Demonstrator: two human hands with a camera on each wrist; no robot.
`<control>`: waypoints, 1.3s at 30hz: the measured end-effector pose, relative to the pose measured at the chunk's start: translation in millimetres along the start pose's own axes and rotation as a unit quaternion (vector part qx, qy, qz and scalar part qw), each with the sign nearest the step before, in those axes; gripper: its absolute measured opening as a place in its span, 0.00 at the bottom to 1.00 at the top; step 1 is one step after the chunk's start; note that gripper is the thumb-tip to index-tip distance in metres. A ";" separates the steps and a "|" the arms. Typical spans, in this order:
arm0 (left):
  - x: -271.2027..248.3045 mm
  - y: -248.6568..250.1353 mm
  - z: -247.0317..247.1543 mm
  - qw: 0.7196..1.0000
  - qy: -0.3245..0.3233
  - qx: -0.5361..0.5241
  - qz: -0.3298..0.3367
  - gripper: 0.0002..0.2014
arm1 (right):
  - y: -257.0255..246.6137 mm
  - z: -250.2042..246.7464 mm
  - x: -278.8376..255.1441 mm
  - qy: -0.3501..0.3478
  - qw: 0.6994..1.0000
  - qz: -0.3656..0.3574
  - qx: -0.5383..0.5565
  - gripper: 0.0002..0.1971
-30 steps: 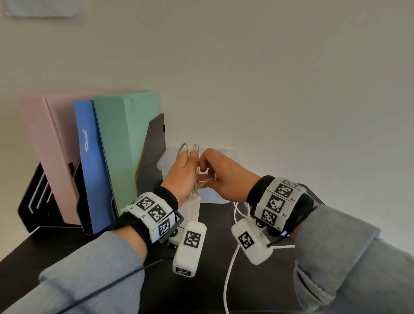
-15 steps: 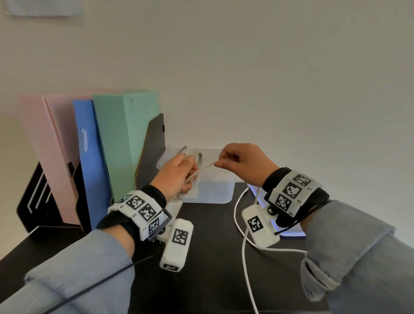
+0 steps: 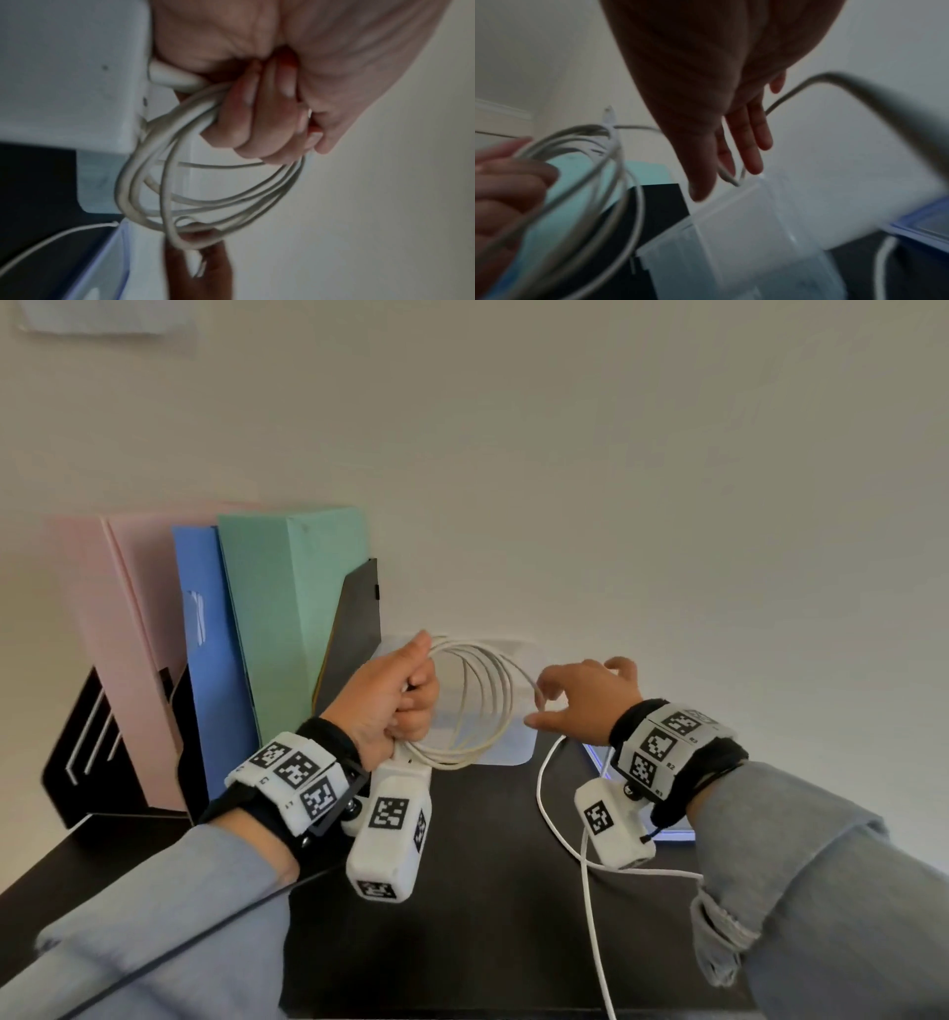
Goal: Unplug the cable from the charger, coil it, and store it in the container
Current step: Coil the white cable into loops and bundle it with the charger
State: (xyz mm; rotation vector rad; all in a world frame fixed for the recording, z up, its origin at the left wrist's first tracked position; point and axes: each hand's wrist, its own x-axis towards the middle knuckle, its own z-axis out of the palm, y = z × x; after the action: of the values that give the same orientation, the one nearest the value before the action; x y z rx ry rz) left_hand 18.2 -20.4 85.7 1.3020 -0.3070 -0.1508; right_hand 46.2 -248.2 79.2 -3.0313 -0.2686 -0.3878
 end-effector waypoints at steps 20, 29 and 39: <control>5.1 7.0 -22.3 0.977 0.119 -0.172 0.044 0.23 | 2.3 14.3 -0.6 -0.062 0.953 0.126 0.268 0.18; 9.0 3.6 -14.2 0.982 0.112 -0.143 0.053 0.23 | -19.0 7.3 -4.6 0.119 0.961 0.059 0.243 0.27; 14.6 2.8 -20.8 0.968 0.127 -0.211 0.052 0.19 | -15.8 -4.3 -8.1 -0.069 0.979 0.088 0.171 0.10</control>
State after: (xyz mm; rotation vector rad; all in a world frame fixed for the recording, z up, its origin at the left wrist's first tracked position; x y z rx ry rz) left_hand 38.2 -4.6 85.6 0.8669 -0.1138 0.0399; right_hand 34.5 -234.4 82.0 -2.7161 -0.0643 -0.1052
